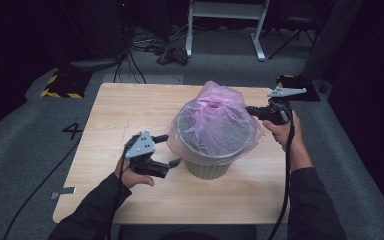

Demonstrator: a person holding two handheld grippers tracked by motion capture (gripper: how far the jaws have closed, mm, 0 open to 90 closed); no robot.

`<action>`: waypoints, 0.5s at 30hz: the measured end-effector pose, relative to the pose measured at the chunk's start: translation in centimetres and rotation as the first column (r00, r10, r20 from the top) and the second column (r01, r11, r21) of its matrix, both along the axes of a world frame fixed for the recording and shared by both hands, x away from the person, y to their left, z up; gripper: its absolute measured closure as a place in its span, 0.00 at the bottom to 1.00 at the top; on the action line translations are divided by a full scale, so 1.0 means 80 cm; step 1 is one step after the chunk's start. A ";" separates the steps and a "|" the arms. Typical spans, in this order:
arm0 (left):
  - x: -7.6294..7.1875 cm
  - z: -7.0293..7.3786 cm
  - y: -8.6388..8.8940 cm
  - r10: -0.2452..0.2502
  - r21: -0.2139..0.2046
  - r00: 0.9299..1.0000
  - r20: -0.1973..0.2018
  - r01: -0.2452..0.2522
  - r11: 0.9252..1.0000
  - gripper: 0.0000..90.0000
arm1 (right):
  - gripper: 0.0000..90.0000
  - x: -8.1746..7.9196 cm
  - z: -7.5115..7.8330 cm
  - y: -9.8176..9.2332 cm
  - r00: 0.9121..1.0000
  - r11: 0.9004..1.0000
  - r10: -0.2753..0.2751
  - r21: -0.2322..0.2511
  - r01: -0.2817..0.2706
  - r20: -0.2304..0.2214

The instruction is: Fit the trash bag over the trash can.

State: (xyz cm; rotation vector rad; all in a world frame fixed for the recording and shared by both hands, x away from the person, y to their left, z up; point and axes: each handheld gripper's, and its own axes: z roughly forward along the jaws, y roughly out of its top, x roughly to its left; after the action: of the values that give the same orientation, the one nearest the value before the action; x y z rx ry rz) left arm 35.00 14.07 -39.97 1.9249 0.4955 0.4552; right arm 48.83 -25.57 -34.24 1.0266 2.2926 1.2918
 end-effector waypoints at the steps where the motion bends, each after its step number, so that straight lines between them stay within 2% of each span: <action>1: 0.000 -0.004 -0.006 0.014 0.026 1.000 0.011 -0.014 1.000 0.17 | 1.00 -0.001 0.000 0.000 1.000 1.000 0.005 -0.002 -0.005 -0.002; 2: 0.001 -0.007 -0.011 0.016 0.037 1.000 0.009 -0.017 0.999 0.17 | 0.99 -0.001 -0.001 0.000 1.000 1.000 0.007 -0.005 -0.007 -0.003; 4: 0.008 -0.011 -0.020 0.060 0.053 0.998 0.012 -0.061 0.997 0.17 | 0.98 -0.002 -0.001 0.001 1.000 1.000 0.011 -0.002 -0.011 -0.002; 5: 0.010 -0.011 -0.021 0.065 0.058 0.998 0.015 -0.066 0.996 0.18 | 0.98 -0.003 -0.001 0.001 1.000 1.000 0.018 0.000 -0.018 -0.002; 6: 0.014 -0.011 -0.024 0.083 0.080 0.996 0.029 -0.085 0.993 0.20 | 0.97 -0.003 -0.001 0.002 1.000 1.000 0.018 0.000 -0.018 0.001; 7: 0.016 -0.011 -0.025 0.089 0.085 0.995 0.041 -0.092 0.992 0.31 | 0.97 -0.004 -0.001 0.002 1.000 1.000 0.021 -0.001 -0.021 0.002; 8: 0.019 -0.010 -0.024 0.100 0.080 0.993 0.056 -0.105 0.991 0.33 | 0.97 -0.004 0.000 0.002 1.000 1.000 0.021 0.000 -0.021 0.003; 10: 0.022 -0.010 -0.021 0.104 0.068 0.992 0.075 -0.109 0.992 0.64 | 0.98 -0.005 0.001 0.001 1.000 1.000 0.009 0.001 -0.009 0.010; 13: 0.020 -0.008 -0.017 0.095 0.082 0.988 0.121 -0.105 0.991 0.98 | 0.98 -0.005 0.001 -0.002 1.000 1.000 0.008 0.020 -0.009 0.009; 15: 0.021 -0.008 -0.016 0.056 0.088 0.993 0.108 -0.065 0.994 1.00 | 0.98 -0.005 0.000 -0.004 1.000 1.000 0.002 0.027 -0.002 0.006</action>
State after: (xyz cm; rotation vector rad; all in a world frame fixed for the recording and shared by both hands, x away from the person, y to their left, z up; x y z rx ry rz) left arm 36.71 12.77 -40.64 1.9654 0.4720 0.6252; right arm 48.43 -25.91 -34.20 1.0282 2.2779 1.3288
